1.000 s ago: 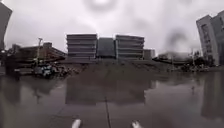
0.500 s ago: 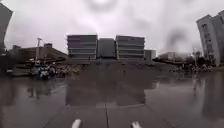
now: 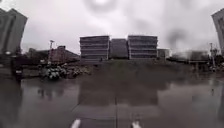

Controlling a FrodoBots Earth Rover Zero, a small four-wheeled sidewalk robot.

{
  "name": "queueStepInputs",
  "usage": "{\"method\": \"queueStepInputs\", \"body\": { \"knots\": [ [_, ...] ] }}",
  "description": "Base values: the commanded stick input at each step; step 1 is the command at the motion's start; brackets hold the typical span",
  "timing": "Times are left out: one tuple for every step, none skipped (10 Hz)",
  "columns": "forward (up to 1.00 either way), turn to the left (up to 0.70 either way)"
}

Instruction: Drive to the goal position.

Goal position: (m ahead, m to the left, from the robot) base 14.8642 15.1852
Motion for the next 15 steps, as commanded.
{"method": "queueStepInputs", "body": {
  "knots": [
    [0.7,0.0],
    [0.7,0.0],
    [0.7,0.0],
    [0.7,0.0],
    [0.7,0.0],
    [0.7,0.0],
    [0.7,0.0],
    [0.7,0.0],
    [0.7,0.0],
    [0.7,-0.02],
    [0.7,-0.05],
    [0.7,-0.09],
    [0.7,-0.34],
    [0.7,-0.31],
    [0.7,-0.12]
  ]
}}
